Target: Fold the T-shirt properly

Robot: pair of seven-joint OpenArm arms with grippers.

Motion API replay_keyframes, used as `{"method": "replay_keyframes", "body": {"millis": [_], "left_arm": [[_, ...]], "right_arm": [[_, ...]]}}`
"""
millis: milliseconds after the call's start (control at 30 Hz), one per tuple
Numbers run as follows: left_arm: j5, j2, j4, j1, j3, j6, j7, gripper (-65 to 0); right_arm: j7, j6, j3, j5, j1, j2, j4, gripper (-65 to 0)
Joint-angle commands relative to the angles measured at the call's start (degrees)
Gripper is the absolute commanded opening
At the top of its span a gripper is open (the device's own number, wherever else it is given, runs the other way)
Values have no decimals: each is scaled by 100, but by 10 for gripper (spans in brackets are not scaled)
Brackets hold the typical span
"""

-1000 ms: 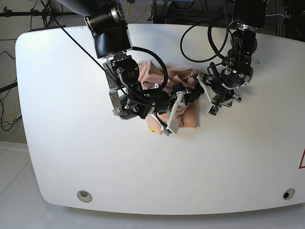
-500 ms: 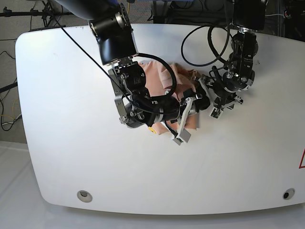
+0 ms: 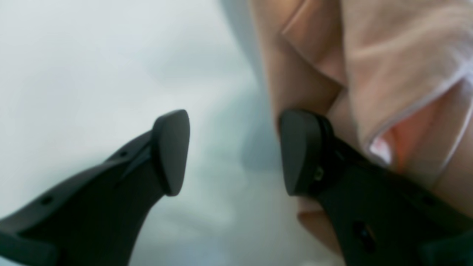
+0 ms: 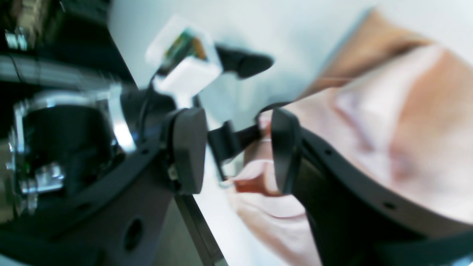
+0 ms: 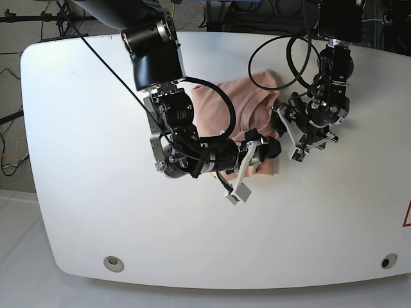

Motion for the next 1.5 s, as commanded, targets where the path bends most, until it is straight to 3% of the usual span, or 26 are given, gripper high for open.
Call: {"method": "replay_keyframes", "body": {"millis": [0, 533, 800, 1000, 1467], "left_arm": [[-27, -26, 242, -137, -143, 23, 31, -283], [-27, -8, 646, -277, -354, 32, 101, -283], [-18, -43, 655, -339, -794, 32, 110, -283], [-18, -404, 655, -330, -1093, 32, 110, -283], [-27, -720, 655, -163, -2025, 14, 110, -283]], "right_arm": [[87, 10, 191, 84, 144, -25, 109, -372], [96, 10, 454, 84, 144, 229, 109, -372], [96, 10, 437, 93, 4, 379, 109, -372], [96, 10, 428, 67, -225, 396, 109, -372], [122, 10, 428, 58, -313, 642, 73, -372]]}}
